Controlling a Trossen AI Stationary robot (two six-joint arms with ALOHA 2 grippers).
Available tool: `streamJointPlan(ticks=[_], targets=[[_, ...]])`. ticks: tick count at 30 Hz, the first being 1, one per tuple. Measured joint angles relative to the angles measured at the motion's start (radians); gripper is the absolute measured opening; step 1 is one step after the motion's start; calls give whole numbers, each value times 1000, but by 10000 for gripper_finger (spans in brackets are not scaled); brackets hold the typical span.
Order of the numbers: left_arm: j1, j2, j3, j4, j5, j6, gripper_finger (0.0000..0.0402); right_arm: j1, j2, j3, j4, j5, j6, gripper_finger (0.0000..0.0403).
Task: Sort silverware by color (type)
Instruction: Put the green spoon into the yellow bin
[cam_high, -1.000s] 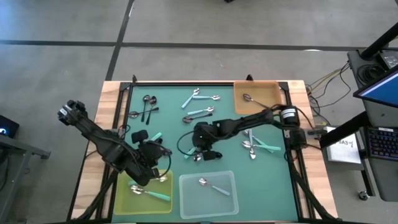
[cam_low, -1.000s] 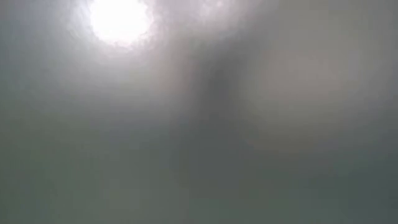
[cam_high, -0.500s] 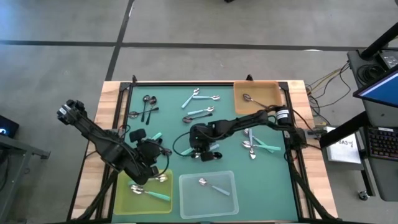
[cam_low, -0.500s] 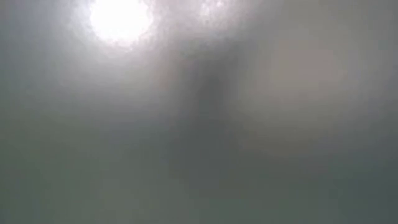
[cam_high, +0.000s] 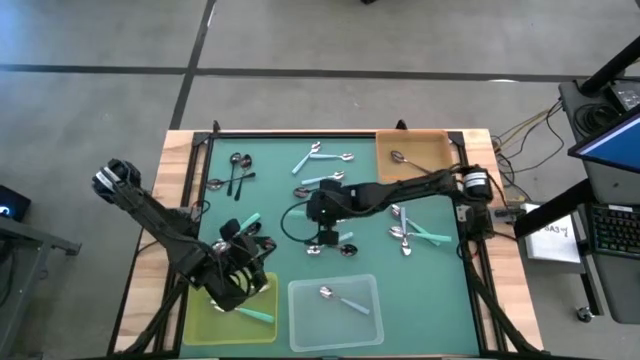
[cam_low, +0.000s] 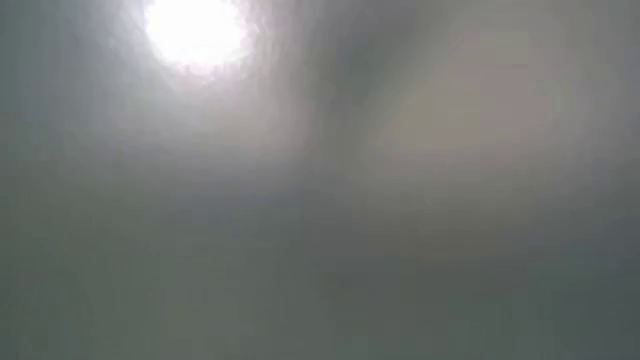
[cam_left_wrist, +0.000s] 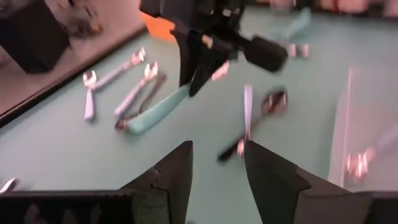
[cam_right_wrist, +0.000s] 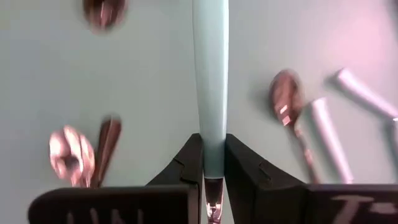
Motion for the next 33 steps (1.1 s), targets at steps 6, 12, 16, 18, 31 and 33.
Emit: streamJointPlan(ticks=[6,12,16,18,31,33], targets=[[-11,0,-177,380,-266,9,130,35,-58,0,150,18,-11,28],[-45,0,-271,574,-499,8,130,92,-60,0,251,50,-142,28],[-53,0,-273,579,-517,9,130,120,-60,0,315,139,-222,28],[-52,5,-260,578,-519,9,130,129,-58,0,335,156,-247,28],[-44,4,-186,570,-519,136,130,178,-58,0,385,155,-351,28],[-44,3,-182,571,-518,141,130,188,-58,0,386,160,-367,28]])
